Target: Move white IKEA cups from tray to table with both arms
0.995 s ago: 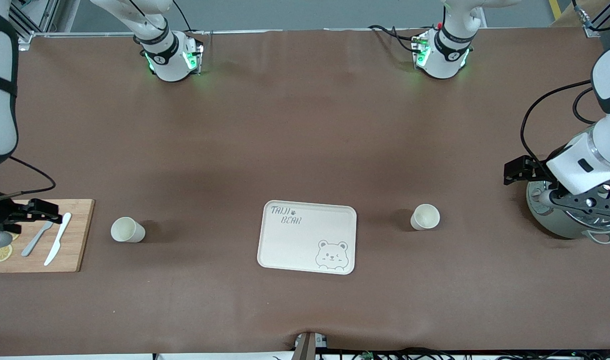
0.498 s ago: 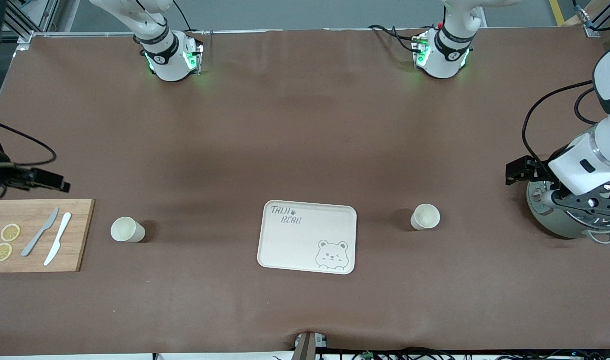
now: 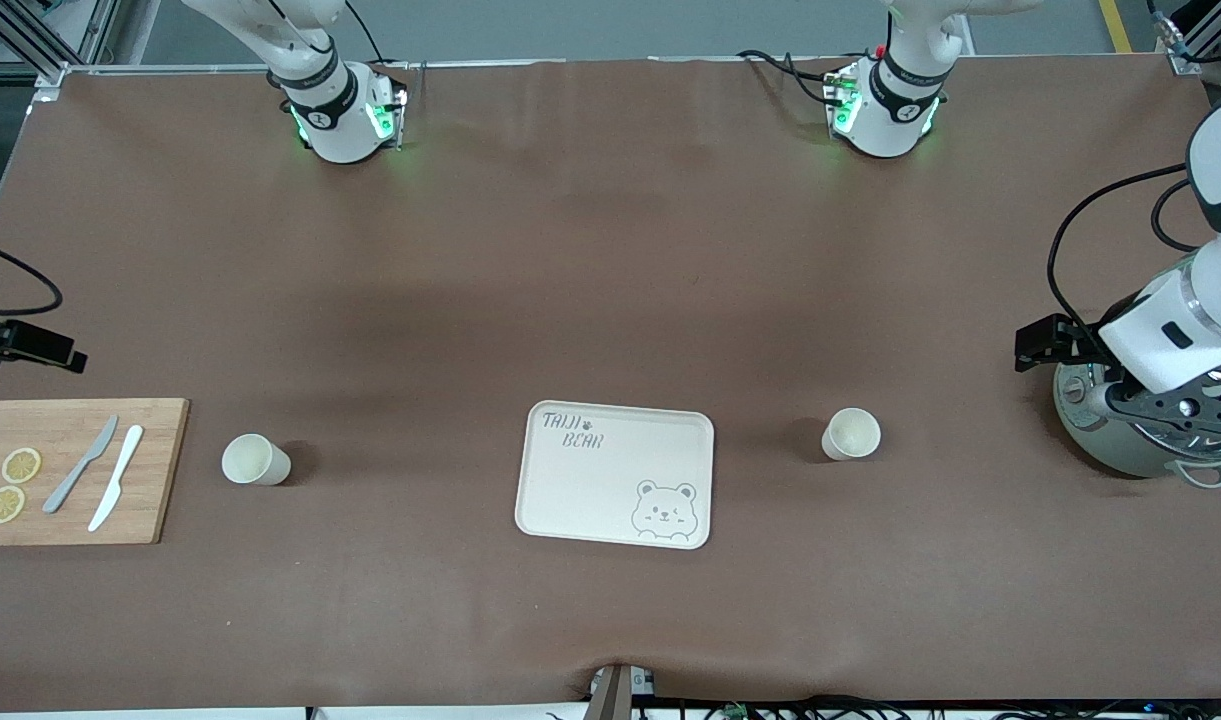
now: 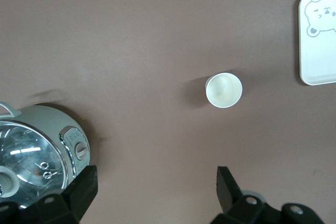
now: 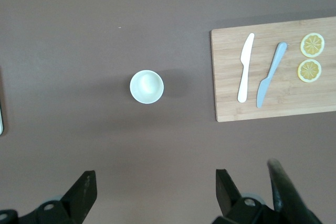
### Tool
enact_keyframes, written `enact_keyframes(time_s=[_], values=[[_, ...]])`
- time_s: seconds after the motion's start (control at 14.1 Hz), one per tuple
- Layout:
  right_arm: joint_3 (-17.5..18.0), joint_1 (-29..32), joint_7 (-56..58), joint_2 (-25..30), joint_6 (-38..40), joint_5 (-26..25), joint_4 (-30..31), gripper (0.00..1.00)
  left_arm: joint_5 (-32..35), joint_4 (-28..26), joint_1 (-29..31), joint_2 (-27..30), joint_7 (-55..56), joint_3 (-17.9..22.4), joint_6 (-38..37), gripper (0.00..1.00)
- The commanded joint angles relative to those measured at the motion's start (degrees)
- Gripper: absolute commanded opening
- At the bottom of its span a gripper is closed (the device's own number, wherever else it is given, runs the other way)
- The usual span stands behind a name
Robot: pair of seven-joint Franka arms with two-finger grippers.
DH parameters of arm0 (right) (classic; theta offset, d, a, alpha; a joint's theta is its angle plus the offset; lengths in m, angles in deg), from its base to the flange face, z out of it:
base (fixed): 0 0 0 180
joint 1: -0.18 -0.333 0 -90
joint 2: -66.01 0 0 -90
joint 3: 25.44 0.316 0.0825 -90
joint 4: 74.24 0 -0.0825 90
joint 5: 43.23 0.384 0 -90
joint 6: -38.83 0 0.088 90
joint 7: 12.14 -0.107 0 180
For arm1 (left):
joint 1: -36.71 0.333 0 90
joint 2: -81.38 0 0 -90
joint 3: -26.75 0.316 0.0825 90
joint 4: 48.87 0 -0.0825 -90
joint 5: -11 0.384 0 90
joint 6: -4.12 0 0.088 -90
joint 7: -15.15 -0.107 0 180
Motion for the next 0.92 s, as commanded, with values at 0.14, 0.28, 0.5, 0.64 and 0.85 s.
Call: enact_keyframes(time_s=[0.14,0.28,0.5,0.64,0.85], values=[[0.62,-1.27,0.40,0.28,-0.18,-0.74,0.35,1.00,1.14,0.05,-0.38,-0.19,0.15,0.28,1.41,1.00],[0.62,-3.01,0.31,0.20,-0.27,-0.74,0.35,1.00,1.05,0.14,-0.64,-0.01,0.32,0.28,1.50,1.00],[0.53,-5.92,-0.83,0.28,-0.27,-1.09,0.35,1.00,1.05,0.14,-1.00,-0.01,0.41,0.11,2.03,1.00],[0.53,-6.10,-1.71,0.28,-0.27,-1.44,0.35,1.00,0.96,0.14,-0.74,-0.01,0.41,0.19,2.03,1.00],[0.53,-5.49,-1.63,0.28,-0.09,-1.36,0.44,1.00,1.05,0.05,-0.30,-0.19,0.32,0.19,2.29,1.00]])
